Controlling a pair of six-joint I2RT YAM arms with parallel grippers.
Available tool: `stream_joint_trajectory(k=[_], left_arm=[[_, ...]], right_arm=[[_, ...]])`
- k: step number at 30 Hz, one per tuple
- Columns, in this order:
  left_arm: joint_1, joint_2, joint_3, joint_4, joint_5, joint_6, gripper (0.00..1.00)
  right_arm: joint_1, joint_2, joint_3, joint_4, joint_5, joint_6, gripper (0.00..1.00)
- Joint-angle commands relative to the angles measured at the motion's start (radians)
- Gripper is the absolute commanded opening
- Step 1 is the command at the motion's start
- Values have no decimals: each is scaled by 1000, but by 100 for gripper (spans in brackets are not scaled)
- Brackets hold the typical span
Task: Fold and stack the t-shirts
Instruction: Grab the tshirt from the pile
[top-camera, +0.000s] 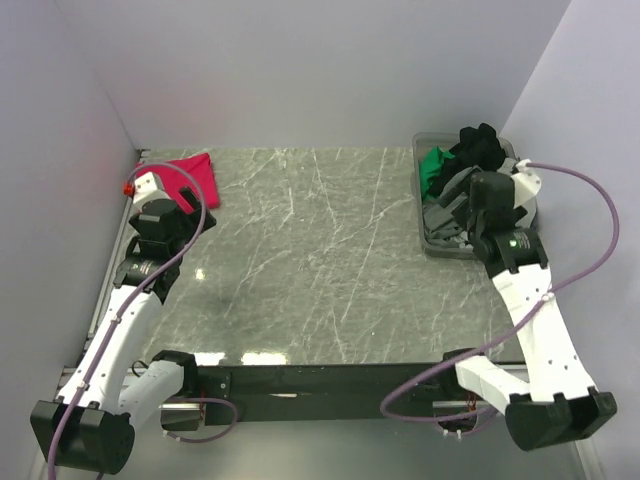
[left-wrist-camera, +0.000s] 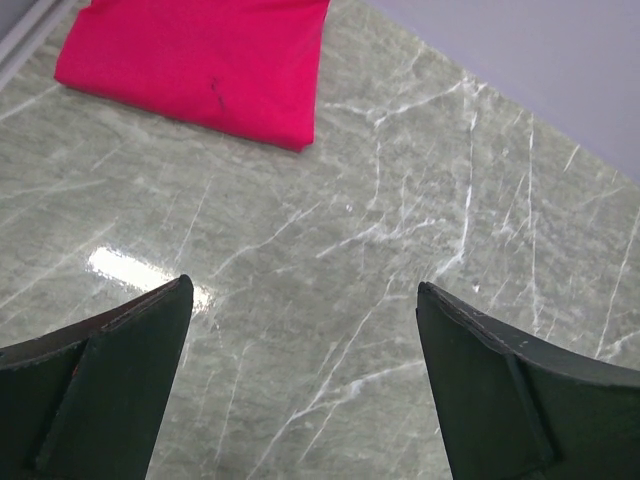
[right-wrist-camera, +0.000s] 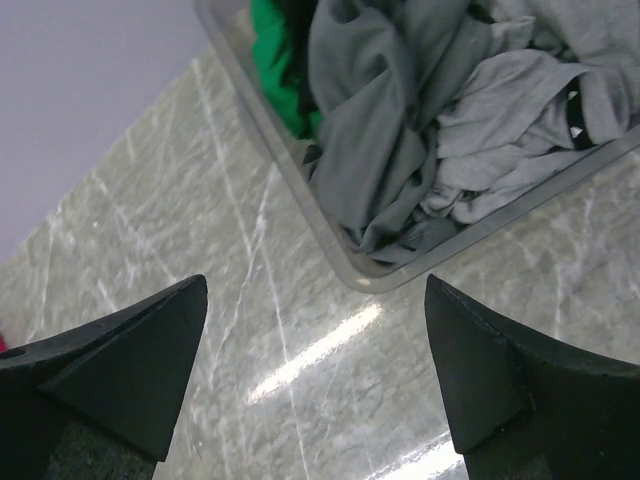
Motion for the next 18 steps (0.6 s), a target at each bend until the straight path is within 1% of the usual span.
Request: stream_joint_trajectory(k=[1,3,6,7,9,11,12,14,18], left_arm=[[-5,-22,-25,20,25,-14,99],[-5,-31,-28,6,18,-15,99],[-5,-27,-18,-25,9,-12,100],[-6,-28,-15,-34,6,-8,99],[-5,-31,-10,-36,3,-3,99],[-5,-33,-5,-39,6,3,100],[-5,-34,-1,-40,3,4,100],[-5,-34,-1,-43,-3,3,99],[-5,-41,-7,-48,-8,3,100]], right_arm=[[-72,59,70,-55,-60,-23,95],[-113,129,101,-86,-76,-48,95],[-173,231,124,-106,-114,-65,88],[-183,252,125,-100,-155,-71,86],[-193,309,121,-71,-191,-85,83],[-191,367,119,-52,-221,-83,82],[-219,386,121,-49,-234,-83,82],[-220,444,127,-40,-260,-88,80],[-219,524,133,-22,-249,-106,78]])
